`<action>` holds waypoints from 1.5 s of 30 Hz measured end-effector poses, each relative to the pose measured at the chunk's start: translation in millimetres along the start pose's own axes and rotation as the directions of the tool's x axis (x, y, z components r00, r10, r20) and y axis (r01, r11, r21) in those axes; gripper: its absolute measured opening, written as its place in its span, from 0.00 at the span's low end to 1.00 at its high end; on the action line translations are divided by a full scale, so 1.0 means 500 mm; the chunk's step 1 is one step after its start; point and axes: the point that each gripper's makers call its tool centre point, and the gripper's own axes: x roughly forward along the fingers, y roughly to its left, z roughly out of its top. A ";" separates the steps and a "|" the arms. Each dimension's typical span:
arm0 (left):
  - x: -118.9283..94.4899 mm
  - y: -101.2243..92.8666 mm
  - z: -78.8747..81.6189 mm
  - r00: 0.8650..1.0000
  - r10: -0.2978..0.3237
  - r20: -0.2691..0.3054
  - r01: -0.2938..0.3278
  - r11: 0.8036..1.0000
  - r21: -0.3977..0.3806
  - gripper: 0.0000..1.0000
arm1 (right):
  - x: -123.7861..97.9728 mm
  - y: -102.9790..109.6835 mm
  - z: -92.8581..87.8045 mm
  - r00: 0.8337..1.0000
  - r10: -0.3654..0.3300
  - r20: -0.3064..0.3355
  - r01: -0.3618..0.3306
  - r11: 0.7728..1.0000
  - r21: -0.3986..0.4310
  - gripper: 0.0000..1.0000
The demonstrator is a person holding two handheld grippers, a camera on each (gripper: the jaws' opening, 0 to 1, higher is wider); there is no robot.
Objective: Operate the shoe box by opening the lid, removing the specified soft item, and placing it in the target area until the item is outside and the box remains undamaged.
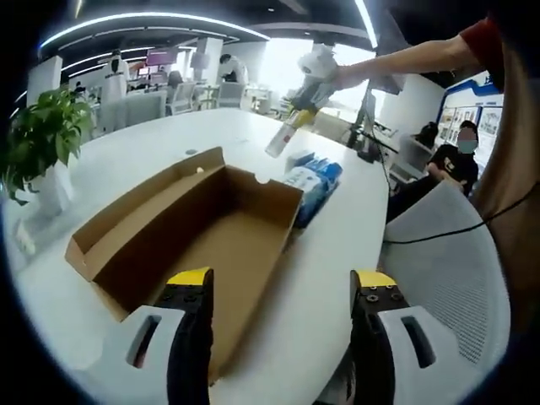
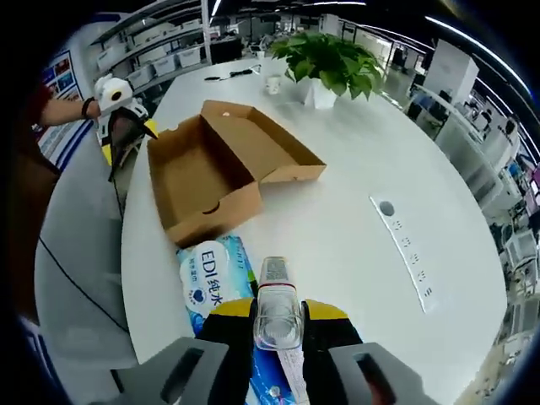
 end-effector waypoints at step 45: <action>0.001 -0.006 -0.027 0.999 0.003 -0.047 -0.004 1.000 -0.008 0.65 | 0.097 0.010 -0.084 0.925 -0.014 -0.380 -0.123 0.935 -0.332 0.17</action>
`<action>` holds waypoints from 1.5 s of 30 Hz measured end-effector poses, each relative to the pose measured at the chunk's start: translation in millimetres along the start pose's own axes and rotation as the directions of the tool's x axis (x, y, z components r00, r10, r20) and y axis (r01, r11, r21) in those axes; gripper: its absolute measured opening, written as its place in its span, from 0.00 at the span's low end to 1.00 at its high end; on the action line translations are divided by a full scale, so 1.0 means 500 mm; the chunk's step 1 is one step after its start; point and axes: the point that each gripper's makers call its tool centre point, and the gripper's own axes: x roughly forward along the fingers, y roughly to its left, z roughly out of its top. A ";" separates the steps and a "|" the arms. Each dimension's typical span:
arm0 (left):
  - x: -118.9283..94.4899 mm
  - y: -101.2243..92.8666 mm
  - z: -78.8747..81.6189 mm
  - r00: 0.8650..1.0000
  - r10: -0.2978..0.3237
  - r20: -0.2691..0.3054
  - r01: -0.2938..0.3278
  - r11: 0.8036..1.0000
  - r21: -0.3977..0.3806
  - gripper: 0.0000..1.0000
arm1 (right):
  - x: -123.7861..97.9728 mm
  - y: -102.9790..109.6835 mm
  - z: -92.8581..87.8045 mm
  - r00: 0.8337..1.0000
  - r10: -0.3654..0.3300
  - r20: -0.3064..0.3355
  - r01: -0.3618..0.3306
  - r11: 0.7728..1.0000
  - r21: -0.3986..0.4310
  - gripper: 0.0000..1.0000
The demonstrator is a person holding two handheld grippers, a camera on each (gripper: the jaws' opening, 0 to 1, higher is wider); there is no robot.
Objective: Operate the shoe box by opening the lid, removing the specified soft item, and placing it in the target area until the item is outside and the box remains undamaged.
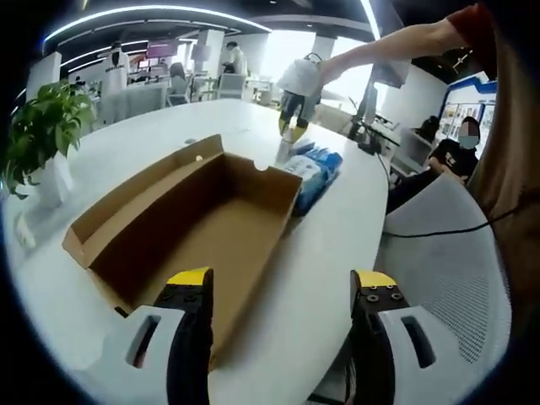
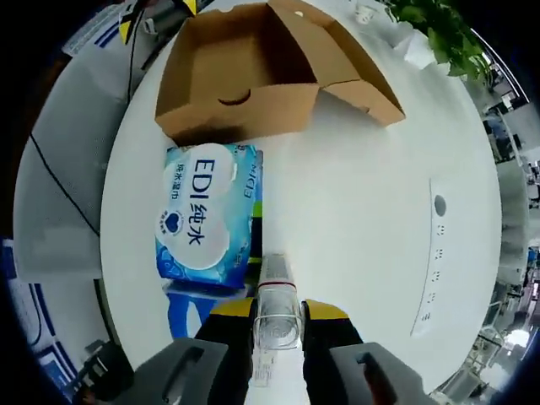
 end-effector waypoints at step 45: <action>0.000 -0.003 -0.010 1.000 -0.013 -0.012 0.013 1.000 -0.001 0.66 | -0.006 -0.016 0.020 0.998 -0.016 0.053 0.014 0.999 0.044 0.26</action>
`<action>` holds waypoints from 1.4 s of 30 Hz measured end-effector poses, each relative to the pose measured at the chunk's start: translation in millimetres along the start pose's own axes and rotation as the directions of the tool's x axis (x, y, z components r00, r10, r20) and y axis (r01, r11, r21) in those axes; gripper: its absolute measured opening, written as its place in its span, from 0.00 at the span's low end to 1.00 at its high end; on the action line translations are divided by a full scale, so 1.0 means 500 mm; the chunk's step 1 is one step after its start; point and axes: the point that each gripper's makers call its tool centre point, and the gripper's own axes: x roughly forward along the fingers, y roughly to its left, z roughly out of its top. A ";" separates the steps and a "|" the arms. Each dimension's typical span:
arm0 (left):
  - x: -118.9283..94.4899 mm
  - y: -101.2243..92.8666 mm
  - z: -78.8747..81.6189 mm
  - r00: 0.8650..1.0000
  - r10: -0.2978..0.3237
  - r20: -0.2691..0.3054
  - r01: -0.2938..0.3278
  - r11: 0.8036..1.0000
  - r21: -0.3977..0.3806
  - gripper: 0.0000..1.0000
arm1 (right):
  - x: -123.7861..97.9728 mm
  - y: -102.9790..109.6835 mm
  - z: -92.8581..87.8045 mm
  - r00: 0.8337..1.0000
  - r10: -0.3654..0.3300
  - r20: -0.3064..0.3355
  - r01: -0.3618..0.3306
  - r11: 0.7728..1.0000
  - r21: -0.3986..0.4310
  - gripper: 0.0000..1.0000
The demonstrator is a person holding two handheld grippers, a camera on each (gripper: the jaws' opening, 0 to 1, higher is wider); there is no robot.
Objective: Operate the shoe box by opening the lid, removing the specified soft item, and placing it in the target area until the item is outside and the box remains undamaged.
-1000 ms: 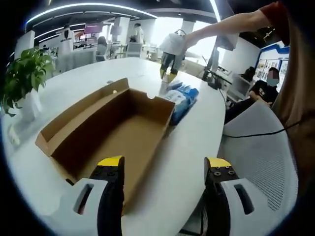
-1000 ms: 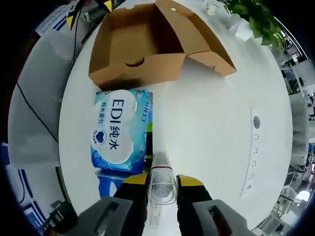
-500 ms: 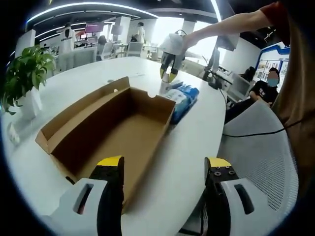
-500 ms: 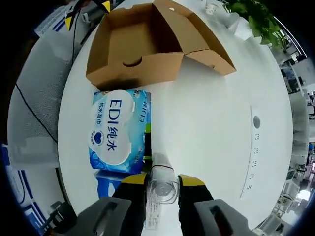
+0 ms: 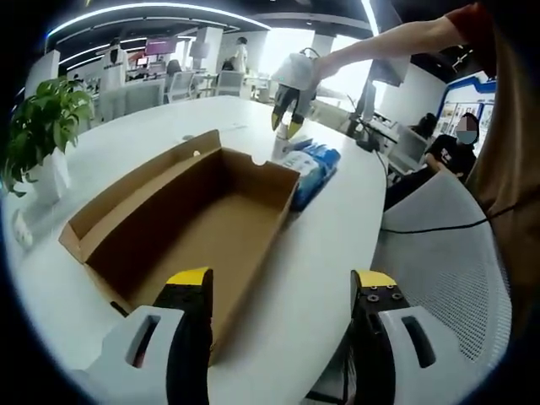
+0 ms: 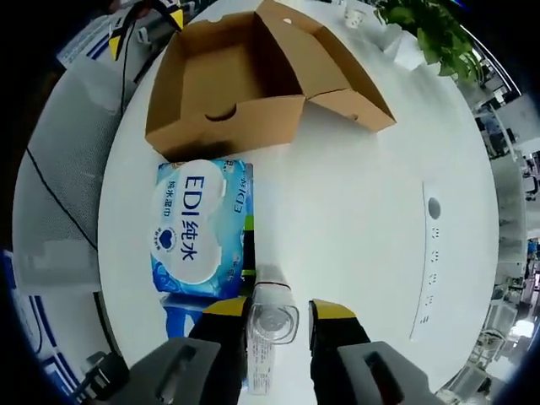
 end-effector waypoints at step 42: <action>-0.012 0.005 0.026 0.998 0.007 0.067 -0.006 1.000 -0.023 0.65 | -0.163 0.021 0.109 0.758 -0.381 0.530 0.027 0.830 0.557 0.38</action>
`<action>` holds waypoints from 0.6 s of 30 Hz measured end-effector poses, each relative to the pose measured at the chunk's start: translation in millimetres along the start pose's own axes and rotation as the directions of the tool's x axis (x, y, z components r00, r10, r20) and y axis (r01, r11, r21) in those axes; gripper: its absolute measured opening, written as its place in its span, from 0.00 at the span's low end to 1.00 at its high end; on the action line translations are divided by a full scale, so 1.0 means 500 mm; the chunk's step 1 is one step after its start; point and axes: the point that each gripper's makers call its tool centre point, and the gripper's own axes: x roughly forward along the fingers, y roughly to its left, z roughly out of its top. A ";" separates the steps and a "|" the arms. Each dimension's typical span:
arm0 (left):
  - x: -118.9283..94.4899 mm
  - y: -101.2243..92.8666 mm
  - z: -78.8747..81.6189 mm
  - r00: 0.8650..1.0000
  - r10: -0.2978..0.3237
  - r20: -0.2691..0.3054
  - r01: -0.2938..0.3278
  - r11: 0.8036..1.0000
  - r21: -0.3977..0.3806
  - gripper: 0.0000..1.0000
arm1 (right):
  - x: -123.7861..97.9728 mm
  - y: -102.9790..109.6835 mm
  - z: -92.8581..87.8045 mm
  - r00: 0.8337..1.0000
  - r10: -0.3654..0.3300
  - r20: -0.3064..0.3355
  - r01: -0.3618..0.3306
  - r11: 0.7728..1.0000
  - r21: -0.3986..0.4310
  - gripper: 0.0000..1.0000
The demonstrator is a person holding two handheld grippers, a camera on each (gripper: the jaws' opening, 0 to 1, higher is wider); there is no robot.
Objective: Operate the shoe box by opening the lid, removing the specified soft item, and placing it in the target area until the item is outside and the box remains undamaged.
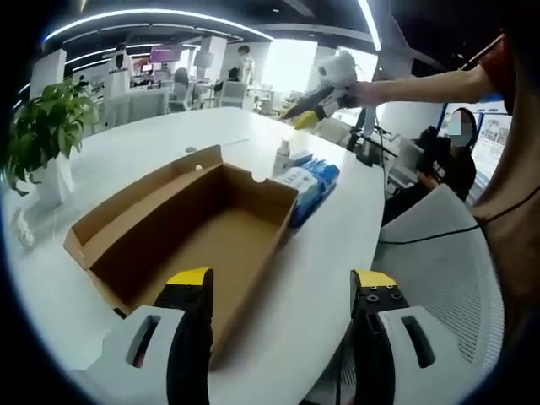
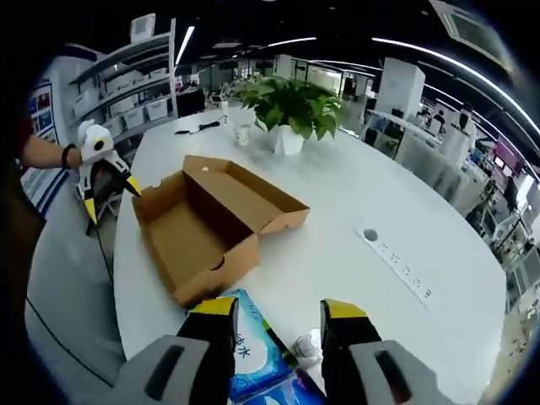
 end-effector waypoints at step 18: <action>-0.013 0.020 0.007 0.998 0.054 0.040 -0.052 0.997 -0.051 0.65 | 0.021 0.151 0.057 0.986 0.048 0.158 -0.058 0.996 0.061 0.47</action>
